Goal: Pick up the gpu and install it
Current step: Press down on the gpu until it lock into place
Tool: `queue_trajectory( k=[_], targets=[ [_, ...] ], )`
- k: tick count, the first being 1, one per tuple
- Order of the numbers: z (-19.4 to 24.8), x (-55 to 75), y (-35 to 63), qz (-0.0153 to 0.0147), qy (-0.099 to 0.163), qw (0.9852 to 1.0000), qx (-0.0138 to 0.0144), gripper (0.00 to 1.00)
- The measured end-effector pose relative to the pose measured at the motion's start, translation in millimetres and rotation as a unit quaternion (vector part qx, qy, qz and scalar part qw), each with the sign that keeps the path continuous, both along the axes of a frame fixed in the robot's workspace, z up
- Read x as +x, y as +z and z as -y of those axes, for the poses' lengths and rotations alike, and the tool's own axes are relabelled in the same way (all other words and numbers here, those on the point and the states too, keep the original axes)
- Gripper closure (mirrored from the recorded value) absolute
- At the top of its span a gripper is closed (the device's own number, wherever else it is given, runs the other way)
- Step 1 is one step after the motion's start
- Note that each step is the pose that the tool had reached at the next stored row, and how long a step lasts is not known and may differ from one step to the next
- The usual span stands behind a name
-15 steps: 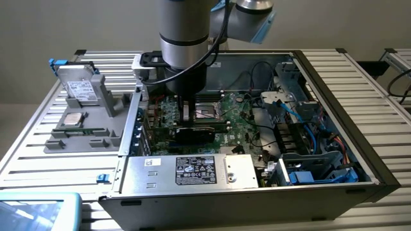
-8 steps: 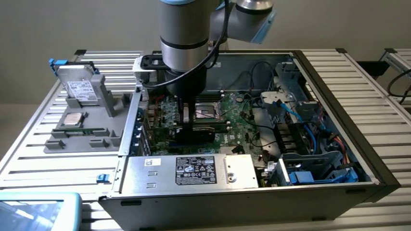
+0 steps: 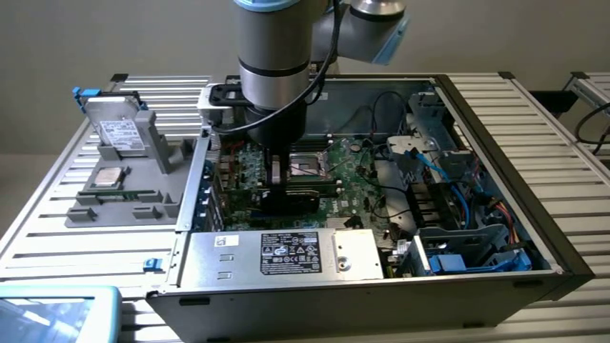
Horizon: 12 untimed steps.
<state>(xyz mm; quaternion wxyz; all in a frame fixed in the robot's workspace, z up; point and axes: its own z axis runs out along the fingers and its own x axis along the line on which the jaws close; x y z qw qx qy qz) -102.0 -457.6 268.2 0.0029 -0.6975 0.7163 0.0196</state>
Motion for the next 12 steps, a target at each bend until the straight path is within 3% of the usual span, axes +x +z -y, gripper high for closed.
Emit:
queue_trajectory(
  k=[9, 11, 12],
  targets=[
    [0.1, 1.3, 30.5, -0.0147, 0.000, 0.9999, -0.0006, 0.88],
    [0.4, 2.3, 34.4, -0.0195, 0.000, 0.9998, -0.0006, 0.88],
    [0.3, 2.2, 34.3, -0.0195, 0.000, 0.9998, -0.0005, 0.88]
  ],
)
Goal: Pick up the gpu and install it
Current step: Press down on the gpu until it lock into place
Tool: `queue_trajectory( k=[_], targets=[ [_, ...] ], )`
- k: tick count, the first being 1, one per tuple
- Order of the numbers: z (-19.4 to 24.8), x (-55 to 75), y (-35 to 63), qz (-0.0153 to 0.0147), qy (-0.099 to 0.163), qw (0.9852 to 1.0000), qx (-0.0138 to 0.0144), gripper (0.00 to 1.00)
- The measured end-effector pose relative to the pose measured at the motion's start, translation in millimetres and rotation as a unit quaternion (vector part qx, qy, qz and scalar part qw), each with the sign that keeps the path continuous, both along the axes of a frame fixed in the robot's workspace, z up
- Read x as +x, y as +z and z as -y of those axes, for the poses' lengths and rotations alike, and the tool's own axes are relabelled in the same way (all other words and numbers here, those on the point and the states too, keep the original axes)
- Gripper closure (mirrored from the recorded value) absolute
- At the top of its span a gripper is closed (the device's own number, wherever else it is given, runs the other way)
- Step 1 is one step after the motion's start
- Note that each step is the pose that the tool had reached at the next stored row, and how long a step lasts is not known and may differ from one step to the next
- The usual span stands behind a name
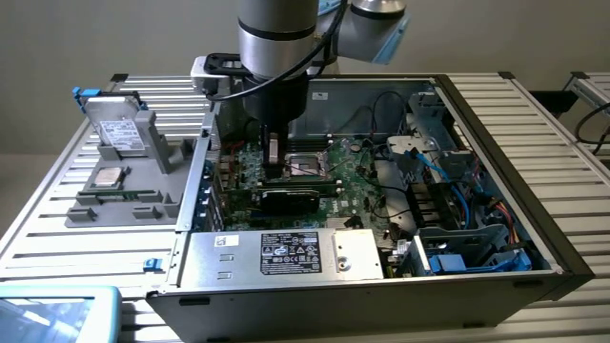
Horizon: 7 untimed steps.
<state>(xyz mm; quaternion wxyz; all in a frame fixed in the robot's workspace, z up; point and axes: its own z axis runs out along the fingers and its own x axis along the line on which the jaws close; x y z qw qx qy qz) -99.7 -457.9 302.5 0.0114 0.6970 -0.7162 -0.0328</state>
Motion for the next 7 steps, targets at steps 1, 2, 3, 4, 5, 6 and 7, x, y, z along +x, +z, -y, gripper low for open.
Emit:
queue_trajectory(
  k=[1, 2, 3, 4, 5, 6, 7],
  targets=[
    [0.0, 0.0, 0.0, 0.0000, 0.000, 1.0000, -0.0001, 0.88],
    [0.0, 0.0, 0.0, 0.0000, 0.000, 1.0000, 0.0000, 0.88],
    [0.0, 0.0, 0.0, 0.0000, 0.000, 1.0000, -0.0001, 0.88],
    [0.0, 0.0, 0.1, -0.0001, 0.000, 1.0000, -0.0001, 0.88],
    [0.0, 0.0, 0.1, -0.0001, 0.000, 1.0000, -0.0001, 0.88],
    [0.0, 0.0, 0.1, -0.0001, 0.000, 1.0000, -0.0002, 0.88],
    [0.0, 0.0, 0.1, -0.0001, 0.000, 1.0000, -0.0002, 0.88]
  ],
)
